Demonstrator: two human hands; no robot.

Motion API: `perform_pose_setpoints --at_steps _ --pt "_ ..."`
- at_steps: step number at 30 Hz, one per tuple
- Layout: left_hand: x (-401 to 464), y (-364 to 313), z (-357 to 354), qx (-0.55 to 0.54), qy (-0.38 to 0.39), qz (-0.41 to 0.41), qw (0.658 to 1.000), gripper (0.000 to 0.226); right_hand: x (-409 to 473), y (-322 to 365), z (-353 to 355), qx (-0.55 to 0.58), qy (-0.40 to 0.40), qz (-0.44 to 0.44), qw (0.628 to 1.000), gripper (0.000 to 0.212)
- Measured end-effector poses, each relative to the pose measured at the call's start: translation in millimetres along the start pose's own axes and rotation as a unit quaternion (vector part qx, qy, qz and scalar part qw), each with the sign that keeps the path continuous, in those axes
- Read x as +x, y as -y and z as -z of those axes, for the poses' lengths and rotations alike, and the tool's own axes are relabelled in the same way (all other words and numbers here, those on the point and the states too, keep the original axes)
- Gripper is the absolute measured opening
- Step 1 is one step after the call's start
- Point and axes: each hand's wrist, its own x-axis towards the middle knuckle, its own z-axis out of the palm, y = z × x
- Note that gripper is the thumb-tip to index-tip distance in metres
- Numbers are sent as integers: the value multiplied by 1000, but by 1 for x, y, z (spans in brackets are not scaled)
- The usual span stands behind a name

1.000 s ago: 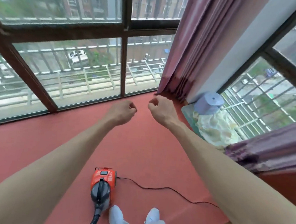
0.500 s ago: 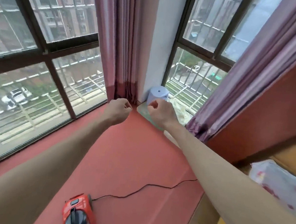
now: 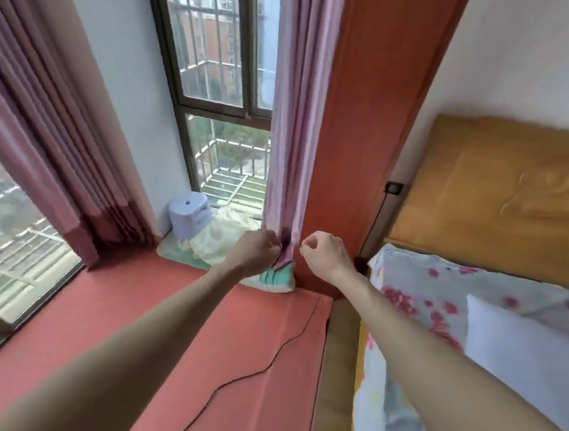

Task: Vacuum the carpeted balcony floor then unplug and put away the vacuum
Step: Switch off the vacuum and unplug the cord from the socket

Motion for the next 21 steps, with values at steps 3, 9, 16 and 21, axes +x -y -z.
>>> perform_pose_setpoints --at_steps 3,9,16,21 --pt "30 -43 -32 21 27 -46 998 25 11 -45 28 4 -24 -46 999 20" --pt "86 -81 -78 88 74 -105 988 22 43 -102 56 -1 -35 -101 994 21" --pt "199 -83 -106 52 196 -118 972 25 114 -146 67 -65 -26 -131 989 18" --pt "282 -114 -123 0 242 -119 963 25 173 -165 99 -140 -14 -167 976 18"
